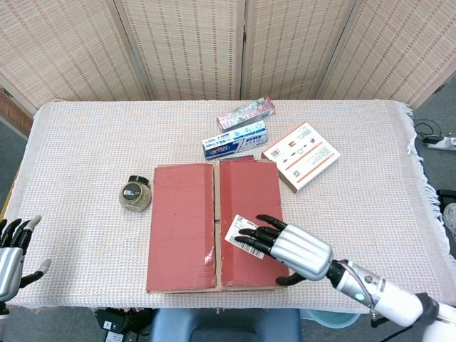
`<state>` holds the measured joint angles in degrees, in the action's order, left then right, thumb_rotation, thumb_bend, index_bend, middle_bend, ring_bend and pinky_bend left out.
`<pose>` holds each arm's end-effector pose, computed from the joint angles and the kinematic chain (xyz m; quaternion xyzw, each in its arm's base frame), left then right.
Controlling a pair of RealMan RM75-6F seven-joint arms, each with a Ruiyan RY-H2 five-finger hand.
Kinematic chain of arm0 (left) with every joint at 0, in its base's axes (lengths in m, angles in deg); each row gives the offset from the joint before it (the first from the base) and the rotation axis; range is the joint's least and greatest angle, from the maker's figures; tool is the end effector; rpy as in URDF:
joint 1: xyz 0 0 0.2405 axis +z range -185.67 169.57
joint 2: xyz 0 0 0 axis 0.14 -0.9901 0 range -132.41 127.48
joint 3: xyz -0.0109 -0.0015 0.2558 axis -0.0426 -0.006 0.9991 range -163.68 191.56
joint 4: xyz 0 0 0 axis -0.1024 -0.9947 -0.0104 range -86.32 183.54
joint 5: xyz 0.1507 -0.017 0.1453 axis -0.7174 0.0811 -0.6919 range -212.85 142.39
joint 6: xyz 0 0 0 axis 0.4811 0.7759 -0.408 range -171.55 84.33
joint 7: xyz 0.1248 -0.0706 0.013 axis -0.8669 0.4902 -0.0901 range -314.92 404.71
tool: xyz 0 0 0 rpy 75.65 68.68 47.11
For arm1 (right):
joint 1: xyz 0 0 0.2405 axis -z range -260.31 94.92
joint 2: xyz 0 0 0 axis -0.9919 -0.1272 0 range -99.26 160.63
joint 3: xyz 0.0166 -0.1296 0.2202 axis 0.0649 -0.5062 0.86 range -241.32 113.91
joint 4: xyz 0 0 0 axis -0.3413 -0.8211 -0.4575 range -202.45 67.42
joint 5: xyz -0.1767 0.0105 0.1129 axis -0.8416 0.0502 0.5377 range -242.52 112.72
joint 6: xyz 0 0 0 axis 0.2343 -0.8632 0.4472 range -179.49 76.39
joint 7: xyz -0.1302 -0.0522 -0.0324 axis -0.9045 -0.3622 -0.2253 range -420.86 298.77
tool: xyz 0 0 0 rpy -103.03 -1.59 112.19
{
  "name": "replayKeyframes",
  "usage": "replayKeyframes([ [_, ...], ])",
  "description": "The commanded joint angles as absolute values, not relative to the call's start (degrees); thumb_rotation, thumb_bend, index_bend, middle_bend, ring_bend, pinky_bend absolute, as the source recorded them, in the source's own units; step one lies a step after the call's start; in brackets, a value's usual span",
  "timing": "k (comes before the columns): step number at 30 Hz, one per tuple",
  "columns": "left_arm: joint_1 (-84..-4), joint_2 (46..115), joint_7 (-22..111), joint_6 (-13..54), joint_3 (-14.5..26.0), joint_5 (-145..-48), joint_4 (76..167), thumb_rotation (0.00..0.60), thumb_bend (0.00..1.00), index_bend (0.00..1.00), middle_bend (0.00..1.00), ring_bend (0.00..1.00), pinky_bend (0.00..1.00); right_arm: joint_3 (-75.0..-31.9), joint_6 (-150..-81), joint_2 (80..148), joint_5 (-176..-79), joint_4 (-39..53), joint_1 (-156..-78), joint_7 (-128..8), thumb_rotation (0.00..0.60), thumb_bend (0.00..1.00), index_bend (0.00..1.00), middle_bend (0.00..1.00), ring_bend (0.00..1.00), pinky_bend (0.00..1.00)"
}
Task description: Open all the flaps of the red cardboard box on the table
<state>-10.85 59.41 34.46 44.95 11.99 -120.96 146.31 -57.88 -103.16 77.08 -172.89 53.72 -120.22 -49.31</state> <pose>-0.3004 0.1656 0.1692 -0.6020 -0.3484 -0.3512 0.6267 -0.0844 -0.2300 0.1260 0.8506 -0.2784 0.4106 0.1743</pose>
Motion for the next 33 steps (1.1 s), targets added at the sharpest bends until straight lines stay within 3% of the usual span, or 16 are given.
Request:
replayKeyframes([
  [1,-10.67,59.27,34.6,45.02,12.06,-120.85,146.36,0.6,0.29,0.13,0.2,0.12,0.0,-55.9,-98.39,80.4,-170.19,55.34,-125.24,-46.51,0.373,0.06,0.06,0.14,0.19,0.01],
  [5,-10.37,59.21,34.99,44.98,12.14,-120.46,146.19,0.6,0.29,0.13,0.2,0.12,0.0,-54.56,-96.75,81.93,-167.27,55.57,-128.17,-43.88,0.263,0.03,0.08,0.14,0.18,0.0],
  [8,-10.23,59.23,35.28,44.79,12.24,-120.24,146.02,0.6,0.29,0.13,0.2,0.12,0.0,-53.95,-95.78,82.53,-165.72,55.47,-129.82,-43.03,0.232,0.02,0.1,0.14,0.17,0.0],
  [18,-10.19,59.27,35.19,44.35,12.34,-120.19,146.21,0.6,0.29,0.13,0.19,0.12,0.0,-52.71,-90.12,87.4,-160.31,53.51,-134.81,-53.16,0.22,0.01,0.16,0.19,0.21,0.0],
  [25,-10.09,59.18,34.99,44.07,12.26,-119.62,146.42,0.6,0.29,0.13,0.19,0.12,0.0,-52.02,-88.37,90.83,-153.31,52.19,-136.42,-65.52,0.218,0.01,0.27,0.26,0.25,0.0],
  [33,-10.02,59.19,35.06,43.68,12.11,-118.87,146.3,0.6,0.29,0.13,0.19,0.12,0.0,-52.36,-91.13,92.19,-148.63,51.9,-136.04,-73.4,0.205,0.01,0.4,0.39,0.32,0.0],
])
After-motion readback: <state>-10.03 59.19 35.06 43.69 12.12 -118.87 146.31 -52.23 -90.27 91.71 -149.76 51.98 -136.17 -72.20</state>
